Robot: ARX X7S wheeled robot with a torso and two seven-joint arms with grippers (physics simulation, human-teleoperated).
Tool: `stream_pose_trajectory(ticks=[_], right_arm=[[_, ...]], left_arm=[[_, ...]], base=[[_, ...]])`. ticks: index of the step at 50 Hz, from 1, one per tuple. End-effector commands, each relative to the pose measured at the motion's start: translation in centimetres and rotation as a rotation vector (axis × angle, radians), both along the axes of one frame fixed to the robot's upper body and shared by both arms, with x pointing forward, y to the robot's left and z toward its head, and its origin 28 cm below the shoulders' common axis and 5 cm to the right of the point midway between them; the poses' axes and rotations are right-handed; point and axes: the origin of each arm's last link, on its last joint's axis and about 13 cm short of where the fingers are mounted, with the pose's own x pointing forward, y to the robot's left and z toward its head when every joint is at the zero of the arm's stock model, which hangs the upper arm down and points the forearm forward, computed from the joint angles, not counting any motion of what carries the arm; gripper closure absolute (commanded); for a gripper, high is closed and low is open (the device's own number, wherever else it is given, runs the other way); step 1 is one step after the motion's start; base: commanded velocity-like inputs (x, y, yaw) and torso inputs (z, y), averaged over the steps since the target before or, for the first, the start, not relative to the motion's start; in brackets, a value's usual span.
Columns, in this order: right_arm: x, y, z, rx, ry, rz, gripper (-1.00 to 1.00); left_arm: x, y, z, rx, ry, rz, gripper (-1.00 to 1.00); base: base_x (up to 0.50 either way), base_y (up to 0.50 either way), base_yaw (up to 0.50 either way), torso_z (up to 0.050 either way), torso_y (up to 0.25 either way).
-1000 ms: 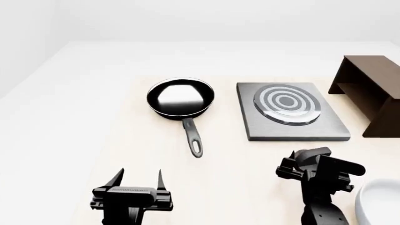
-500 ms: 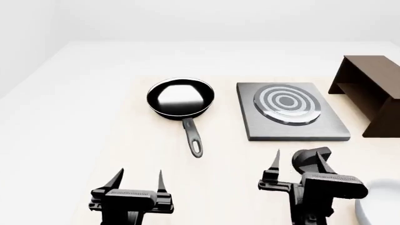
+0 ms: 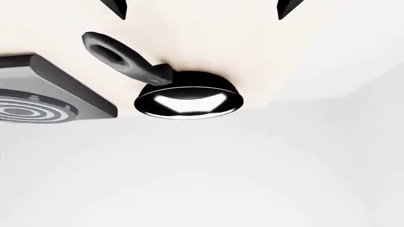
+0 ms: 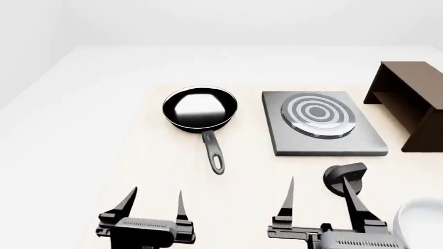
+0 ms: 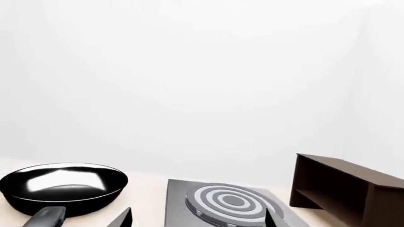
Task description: Turn on the stove.
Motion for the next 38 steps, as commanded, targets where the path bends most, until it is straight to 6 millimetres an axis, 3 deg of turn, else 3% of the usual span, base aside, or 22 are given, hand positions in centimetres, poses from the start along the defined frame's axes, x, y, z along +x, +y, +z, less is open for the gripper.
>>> stream_pose_trajectory(ticks=[1,38], right_arm=[[-0.78,0.40,0.33,-0.006,-0.027,0.008,-1.00],[-0.66,0.43,0.59,-0.020,-0.035,0.000,-1.00]], left_arm=[[-0.50,-0.03,0.41,0.004,-0.020,-0.004,-1.00],[-0.57,0.04,0.53,-0.001,-0.026,-0.005,-1.00]], base=[[0.00,0.00,0.00,0.000,0.000],[0.00,0.00,0.00,0.000,0.000]])
